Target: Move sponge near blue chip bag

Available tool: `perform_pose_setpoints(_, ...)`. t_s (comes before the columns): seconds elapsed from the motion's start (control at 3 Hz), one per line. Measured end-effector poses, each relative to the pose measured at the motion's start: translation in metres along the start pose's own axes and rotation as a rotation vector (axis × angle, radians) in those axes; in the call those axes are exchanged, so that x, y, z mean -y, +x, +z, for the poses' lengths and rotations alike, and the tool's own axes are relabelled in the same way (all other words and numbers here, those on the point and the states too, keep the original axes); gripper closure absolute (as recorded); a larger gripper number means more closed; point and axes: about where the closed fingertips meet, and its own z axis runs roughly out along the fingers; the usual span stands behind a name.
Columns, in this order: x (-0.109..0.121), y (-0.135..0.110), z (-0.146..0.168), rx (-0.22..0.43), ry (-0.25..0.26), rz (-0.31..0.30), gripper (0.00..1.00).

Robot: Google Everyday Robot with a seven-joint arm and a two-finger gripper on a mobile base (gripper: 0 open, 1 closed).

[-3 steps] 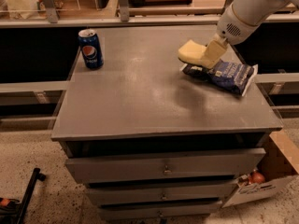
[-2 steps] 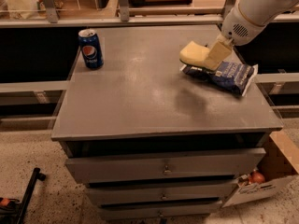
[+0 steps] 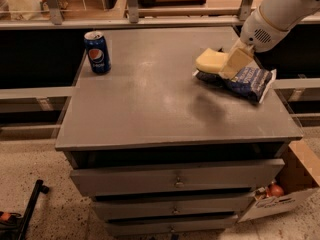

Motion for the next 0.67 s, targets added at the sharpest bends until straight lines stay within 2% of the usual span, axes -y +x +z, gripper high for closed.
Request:
perform_pose_setpoints(0.33,0.0000,-0.0005,0.0018,0.000,-0.002,-0.001,0.00)
perform_pose_setpoints(0.67,0.0000,-0.0006,0.0019,0.000,-0.002,-0.001,0.00)
